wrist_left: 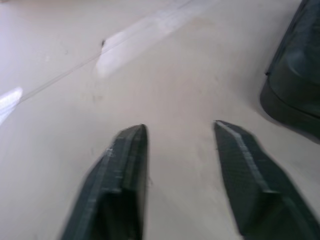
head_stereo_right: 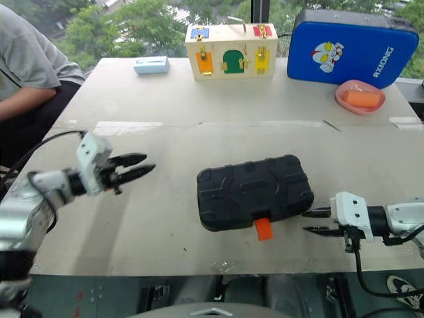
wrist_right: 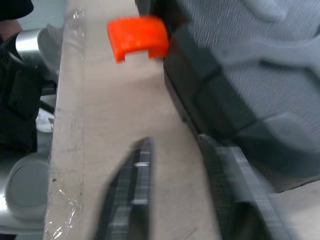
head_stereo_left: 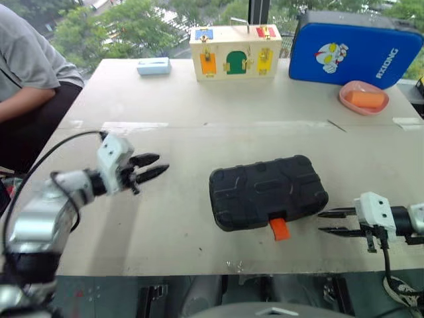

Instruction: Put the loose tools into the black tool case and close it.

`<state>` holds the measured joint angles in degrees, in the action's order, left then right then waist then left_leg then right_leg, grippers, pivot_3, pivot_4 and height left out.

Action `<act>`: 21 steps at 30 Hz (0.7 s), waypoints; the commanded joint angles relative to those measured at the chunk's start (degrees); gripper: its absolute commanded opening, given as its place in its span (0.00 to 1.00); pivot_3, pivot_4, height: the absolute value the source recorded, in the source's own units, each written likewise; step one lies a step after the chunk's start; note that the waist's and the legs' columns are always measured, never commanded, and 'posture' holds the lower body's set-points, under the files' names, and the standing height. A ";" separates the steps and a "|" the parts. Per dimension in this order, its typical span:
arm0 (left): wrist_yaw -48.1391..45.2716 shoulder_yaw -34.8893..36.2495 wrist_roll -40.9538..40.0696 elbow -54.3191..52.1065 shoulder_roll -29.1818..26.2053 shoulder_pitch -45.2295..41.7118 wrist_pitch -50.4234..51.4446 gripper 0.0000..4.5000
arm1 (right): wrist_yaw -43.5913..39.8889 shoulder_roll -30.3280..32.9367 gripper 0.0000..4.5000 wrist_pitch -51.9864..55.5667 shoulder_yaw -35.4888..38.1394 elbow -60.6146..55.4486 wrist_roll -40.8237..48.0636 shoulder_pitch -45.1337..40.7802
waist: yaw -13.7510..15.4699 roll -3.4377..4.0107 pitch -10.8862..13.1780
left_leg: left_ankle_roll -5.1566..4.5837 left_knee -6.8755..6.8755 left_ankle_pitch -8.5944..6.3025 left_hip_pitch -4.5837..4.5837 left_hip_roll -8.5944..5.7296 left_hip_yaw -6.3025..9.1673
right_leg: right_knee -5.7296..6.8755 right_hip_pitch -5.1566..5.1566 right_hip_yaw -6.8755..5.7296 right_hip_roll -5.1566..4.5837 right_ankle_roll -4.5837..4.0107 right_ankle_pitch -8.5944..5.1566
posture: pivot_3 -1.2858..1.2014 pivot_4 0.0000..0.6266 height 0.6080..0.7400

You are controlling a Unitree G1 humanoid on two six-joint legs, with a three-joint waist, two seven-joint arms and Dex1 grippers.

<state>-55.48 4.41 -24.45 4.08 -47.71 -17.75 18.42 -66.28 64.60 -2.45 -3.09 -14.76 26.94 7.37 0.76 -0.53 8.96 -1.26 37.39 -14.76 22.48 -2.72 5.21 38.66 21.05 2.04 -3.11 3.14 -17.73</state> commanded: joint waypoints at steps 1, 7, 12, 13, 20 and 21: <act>-3.18 -5.40 5.00 6.31 2.87 -6.66 -4.18 0.06 | -1.46 -1.37 0.00 0.14 -0.68 0.58 -2.88 -1.01 | -0.17 -0.03 -0.02 | 0.02 0.02 0.01 0.16 0.00 -0.01 | 0.03 0.14 0.02 -0.01 0.00 0.00 | 0.52 0.24 0.96; -9.79 -12.02 9.98 16.78 9.10 -16.78 -10.64 0.02 | -2.01 -4.79 0.00 -0.31 -0.84 2.14 -6.02 -3.23 | -0.72 -0.17 0.02 | 0.04 0.19 0.04 0.56 -0.04 -0.10 | 0.22 0.54 0.14 0.04 0.04 0.02 | 0.52 0.24 0.96; -17.29 -17.89 11.43 15.52 11.99 -18.28 -8.30 0.02 | 0.62 -10.04 0.00 -0.61 -2.49 5.86 -11.32 -8.61 | -1.70 -0.22 -0.01 | 0.04 0.20 0.04 0.51 -0.03 -0.09 | 0.30 0.53 0.15 0.07 0.04 0.02 | 0.52 0.24 0.96; -18.56 -19.30 12.03 14.23 11.89 -17.94 -7.67 0.02 | 1.75 -11.11 0.00 -0.29 -2.75 6.67 -12.43 -10.22 | -1.78 -0.23 0.00 | 0.04 0.21 0.04 0.51 -0.02 -0.08 | 0.30 0.53 0.15 0.10 0.04 0.02 | 0.52 0.24 0.96; -23.78 -22.34 10.45 1.77 10.13 -12.87 -1.12 0.02 | 11.23 -20.40 0.00 2.62 -2.57 16.45 -19.21 -23.47 | -3.26 -0.31 -0.02 | 0.04 0.36 0.04 0.41 -0.02 -0.13 | 0.40 0.49 0.37 0.16 0.16 0.10 | 0.52 0.24 0.96; -23.32 -21.84 9.83 -0.26 10.31 -12.01 -0.25 0.02 | 12.59 -21.71 0.00 2.84 -2.75 18.43 -20.23 -25.39 | -3.18 -0.30 -0.01 | 0.04 0.47 0.04 0.42 -0.04 -0.20 | 0.44 0.49 0.47 0.14 0.21 0.13 | 0.52 0.24 0.96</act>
<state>-77.63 -17.08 -12.40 9.30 -37.81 -30.15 17.09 -57.22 44.21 0.27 -7.87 3.12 7.12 -14.76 -2.42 -0.83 8.95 -1.22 37.87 -14.72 22.92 -2.77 4.99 39.12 21.57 2.51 -2.97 3.35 -17.61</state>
